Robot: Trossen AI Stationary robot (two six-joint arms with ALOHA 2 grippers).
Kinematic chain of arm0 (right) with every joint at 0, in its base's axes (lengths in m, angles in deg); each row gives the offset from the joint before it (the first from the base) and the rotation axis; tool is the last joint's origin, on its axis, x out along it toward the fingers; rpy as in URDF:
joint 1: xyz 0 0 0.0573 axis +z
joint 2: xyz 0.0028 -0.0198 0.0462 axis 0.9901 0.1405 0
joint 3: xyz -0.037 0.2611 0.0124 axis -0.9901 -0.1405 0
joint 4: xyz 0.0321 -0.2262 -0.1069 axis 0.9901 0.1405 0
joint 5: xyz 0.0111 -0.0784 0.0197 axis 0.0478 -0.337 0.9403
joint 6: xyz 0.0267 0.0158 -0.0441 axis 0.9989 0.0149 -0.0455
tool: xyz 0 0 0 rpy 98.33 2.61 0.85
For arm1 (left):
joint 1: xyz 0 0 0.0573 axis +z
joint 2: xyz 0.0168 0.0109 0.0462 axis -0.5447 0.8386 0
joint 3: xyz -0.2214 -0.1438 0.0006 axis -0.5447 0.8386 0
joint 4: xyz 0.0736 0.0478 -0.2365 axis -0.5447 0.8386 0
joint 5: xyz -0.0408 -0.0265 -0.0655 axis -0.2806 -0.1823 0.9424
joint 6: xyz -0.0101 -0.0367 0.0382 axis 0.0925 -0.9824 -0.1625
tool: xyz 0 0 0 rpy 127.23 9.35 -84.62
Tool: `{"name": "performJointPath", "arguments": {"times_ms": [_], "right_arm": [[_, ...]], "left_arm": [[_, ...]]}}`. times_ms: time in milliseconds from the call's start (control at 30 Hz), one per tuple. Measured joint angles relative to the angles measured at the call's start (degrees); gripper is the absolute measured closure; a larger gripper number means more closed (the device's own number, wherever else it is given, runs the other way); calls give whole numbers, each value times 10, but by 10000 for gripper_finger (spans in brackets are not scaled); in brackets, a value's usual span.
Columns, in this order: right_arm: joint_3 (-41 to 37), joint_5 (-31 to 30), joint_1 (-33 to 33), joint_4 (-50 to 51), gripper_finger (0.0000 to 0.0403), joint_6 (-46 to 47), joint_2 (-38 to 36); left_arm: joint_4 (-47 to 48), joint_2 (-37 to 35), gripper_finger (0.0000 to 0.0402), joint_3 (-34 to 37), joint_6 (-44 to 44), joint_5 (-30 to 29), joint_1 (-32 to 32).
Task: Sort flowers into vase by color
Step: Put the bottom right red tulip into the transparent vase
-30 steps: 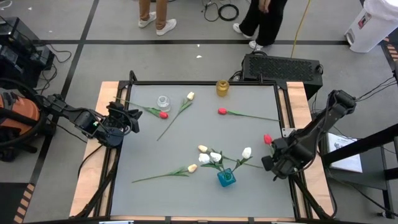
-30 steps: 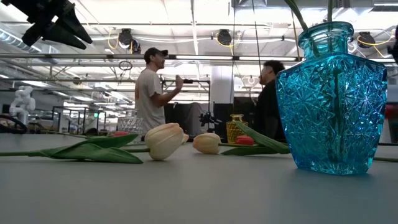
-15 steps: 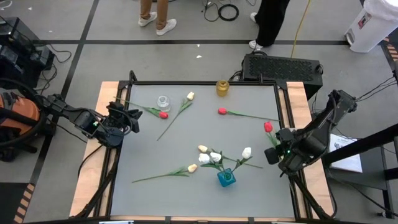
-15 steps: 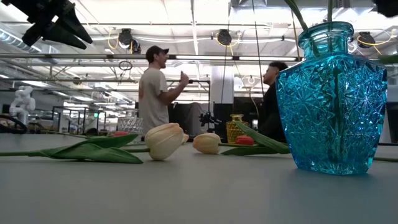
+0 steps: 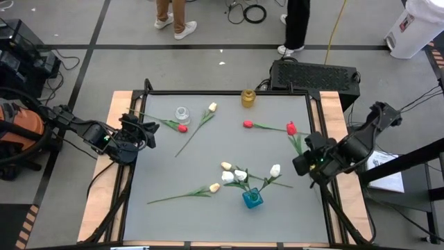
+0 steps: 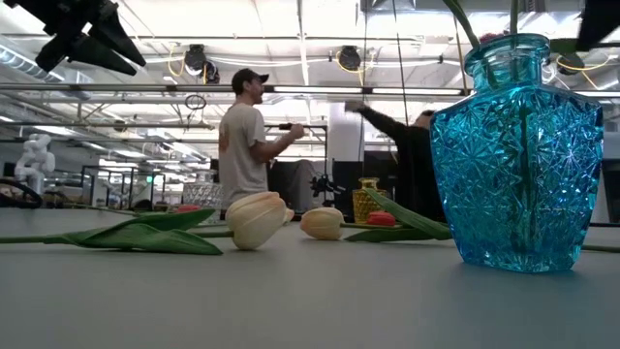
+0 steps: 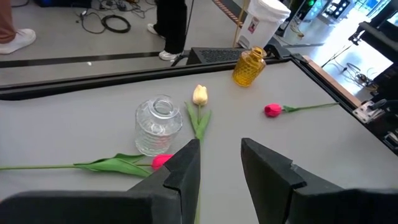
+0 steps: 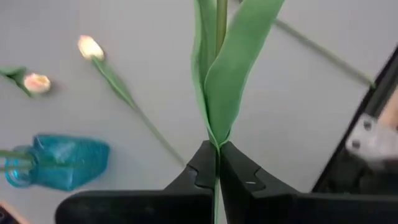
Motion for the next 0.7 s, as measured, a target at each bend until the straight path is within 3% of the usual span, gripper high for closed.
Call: {"name": "performJointPath", "arguments": {"times_ms": [700], "right_arm": [[107, -164, -169, -19, 402, -328, 0]], "left_arm": [[-30, 0, 278, 0, 4, 0, 0]]}}
